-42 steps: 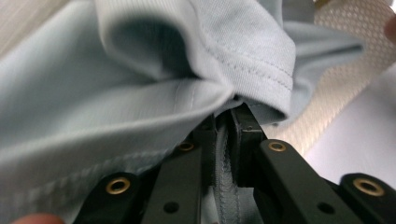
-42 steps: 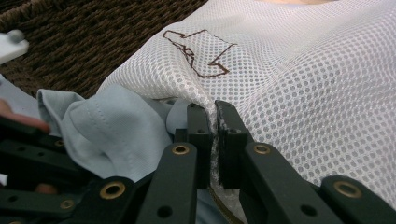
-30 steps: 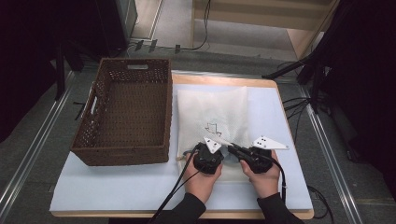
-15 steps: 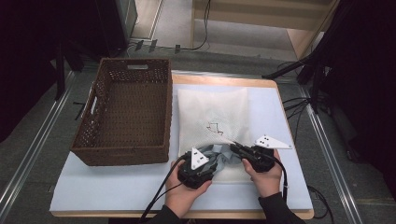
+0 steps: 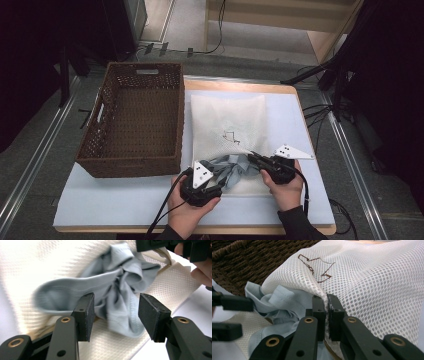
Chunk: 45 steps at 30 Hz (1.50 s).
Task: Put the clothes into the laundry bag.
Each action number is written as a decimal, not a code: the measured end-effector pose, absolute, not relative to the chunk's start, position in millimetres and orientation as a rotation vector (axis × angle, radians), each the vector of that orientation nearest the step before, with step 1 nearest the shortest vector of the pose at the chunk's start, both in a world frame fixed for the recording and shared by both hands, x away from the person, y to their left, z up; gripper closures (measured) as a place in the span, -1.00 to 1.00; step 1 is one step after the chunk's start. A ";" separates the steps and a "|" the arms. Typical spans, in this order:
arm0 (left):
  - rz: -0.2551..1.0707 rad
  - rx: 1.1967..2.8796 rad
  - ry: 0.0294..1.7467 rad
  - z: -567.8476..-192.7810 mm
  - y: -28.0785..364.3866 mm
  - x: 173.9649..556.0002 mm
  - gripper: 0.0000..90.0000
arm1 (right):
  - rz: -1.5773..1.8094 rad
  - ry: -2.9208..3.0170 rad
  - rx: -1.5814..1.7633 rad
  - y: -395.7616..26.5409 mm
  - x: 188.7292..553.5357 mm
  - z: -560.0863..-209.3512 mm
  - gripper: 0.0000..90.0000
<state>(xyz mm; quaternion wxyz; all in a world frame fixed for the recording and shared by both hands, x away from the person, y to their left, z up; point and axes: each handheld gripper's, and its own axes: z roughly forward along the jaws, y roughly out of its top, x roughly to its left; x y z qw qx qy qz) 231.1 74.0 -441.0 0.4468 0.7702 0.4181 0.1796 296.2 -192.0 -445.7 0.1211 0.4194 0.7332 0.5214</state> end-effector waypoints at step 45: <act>0.453 1.897 1.281 -469.4 25.2 293.6 0.36 | 1.509 2.185 1.205 -183.6 294.6 -448.8 0.94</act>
